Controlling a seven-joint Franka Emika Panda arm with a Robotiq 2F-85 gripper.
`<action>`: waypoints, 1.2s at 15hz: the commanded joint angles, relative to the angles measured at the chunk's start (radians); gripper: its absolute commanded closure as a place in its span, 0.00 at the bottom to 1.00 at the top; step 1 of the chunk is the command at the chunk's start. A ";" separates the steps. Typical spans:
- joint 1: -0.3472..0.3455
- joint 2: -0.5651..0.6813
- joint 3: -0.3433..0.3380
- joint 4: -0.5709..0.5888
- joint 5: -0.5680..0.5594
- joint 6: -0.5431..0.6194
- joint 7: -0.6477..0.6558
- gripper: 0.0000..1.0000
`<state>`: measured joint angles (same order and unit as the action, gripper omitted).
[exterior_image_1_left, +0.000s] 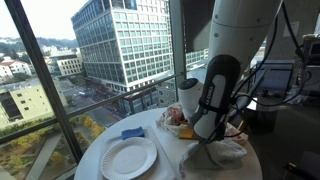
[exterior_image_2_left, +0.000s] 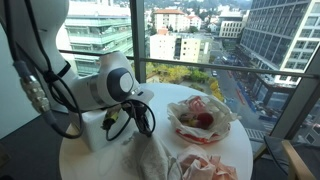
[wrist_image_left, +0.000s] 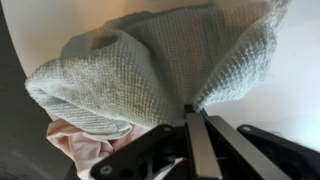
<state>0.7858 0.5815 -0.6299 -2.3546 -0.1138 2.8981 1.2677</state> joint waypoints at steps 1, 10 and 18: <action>0.053 0.012 -0.049 0.070 -0.041 -0.038 0.030 0.99; -0.032 0.041 0.064 0.175 -0.045 -0.102 0.003 0.67; -0.153 -0.006 0.159 0.082 -0.041 -0.115 0.017 0.07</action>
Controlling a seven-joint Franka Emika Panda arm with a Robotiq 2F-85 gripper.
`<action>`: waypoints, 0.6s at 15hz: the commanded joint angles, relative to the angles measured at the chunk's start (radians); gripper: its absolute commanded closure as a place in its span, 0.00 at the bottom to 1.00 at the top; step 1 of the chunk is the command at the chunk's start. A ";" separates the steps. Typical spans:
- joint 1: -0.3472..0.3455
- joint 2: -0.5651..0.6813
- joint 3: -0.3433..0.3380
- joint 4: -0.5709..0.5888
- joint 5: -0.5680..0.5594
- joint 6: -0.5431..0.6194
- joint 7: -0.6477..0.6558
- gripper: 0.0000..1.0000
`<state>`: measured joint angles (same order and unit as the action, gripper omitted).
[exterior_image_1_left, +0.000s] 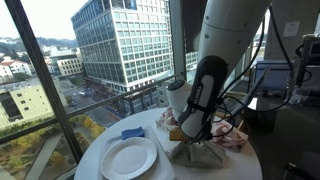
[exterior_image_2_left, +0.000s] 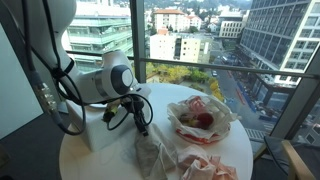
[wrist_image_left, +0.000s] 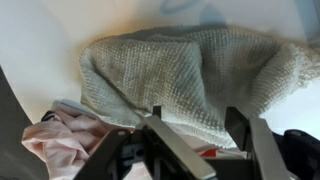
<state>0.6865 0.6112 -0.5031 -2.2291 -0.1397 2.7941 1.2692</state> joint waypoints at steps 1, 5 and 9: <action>-0.061 -0.028 0.027 -0.053 -0.018 -0.011 0.029 0.01; -0.116 -0.023 0.022 -0.084 -0.023 -0.007 0.036 0.00; -0.135 -0.012 -0.007 -0.085 -0.036 -0.008 0.073 0.00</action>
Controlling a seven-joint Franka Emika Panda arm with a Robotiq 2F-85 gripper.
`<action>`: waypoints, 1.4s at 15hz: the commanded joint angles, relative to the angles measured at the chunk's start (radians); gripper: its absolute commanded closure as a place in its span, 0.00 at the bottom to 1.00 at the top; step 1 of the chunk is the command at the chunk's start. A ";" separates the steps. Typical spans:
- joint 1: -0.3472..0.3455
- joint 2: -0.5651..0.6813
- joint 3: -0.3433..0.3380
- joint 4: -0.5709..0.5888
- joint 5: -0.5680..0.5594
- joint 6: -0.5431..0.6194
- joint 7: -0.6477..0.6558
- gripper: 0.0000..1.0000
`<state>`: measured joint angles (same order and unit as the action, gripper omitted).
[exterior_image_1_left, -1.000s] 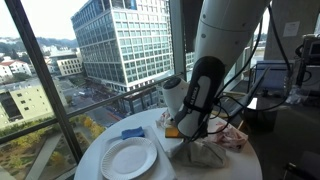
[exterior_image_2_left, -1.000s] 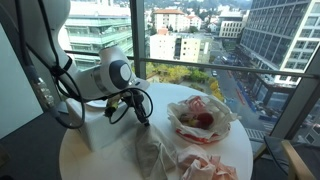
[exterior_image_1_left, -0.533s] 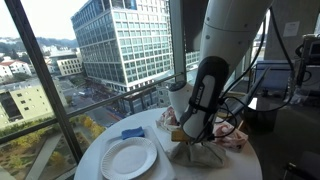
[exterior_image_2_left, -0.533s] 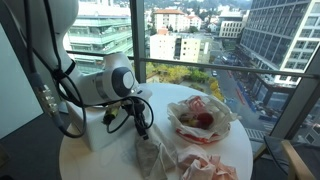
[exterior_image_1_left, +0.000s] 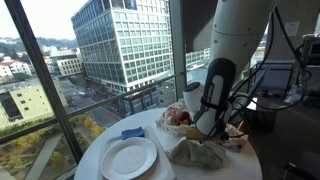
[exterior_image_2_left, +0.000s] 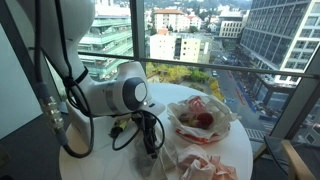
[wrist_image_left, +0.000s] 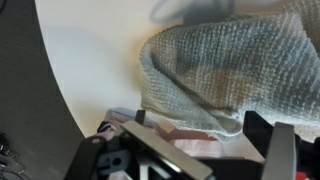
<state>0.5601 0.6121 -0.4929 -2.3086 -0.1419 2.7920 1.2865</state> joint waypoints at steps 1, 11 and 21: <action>-0.013 -0.010 -0.024 -0.003 -0.028 -0.006 0.078 0.00; -0.178 0.000 0.097 0.033 0.072 -0.014 0.240 0.00; -0.303 0.013 0.219 0.059 0.135 -0.012 0.216 0.00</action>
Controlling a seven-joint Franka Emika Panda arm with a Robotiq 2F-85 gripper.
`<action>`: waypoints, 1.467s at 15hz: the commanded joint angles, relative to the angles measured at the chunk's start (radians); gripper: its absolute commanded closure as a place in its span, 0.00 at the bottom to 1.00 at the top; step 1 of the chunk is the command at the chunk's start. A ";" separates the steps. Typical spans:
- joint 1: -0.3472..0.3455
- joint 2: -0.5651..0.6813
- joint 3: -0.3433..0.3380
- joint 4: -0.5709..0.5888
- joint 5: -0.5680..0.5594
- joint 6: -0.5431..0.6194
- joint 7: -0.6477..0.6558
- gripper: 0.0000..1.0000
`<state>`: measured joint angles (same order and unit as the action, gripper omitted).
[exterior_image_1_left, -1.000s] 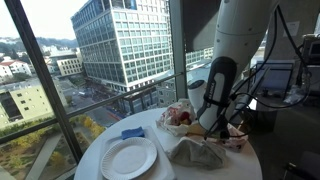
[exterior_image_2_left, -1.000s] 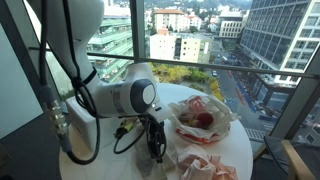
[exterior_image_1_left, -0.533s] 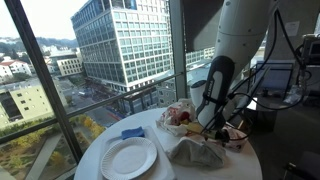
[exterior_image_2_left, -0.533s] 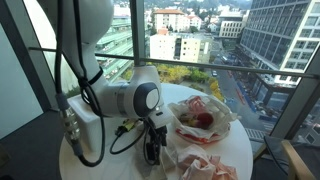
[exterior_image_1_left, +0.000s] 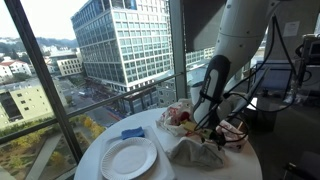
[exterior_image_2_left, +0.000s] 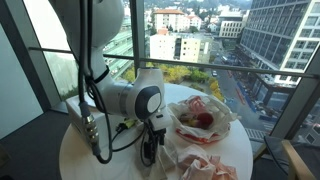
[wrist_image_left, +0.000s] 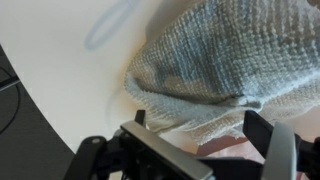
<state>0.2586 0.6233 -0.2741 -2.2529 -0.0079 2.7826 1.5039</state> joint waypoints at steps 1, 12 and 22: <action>-0.005 0.002 0.005 0.004 0.002 -0.003 -0.003 0.00; 0.032 0.078 -0.071 0.048 0.013 -0.003 0.146 0.00; -0.015 0.073 0.011 0.055 0.053 -0.016 0.163 0.10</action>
<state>0.2778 0.6939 -0.3136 -2.2207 0.0119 2.7688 1.6708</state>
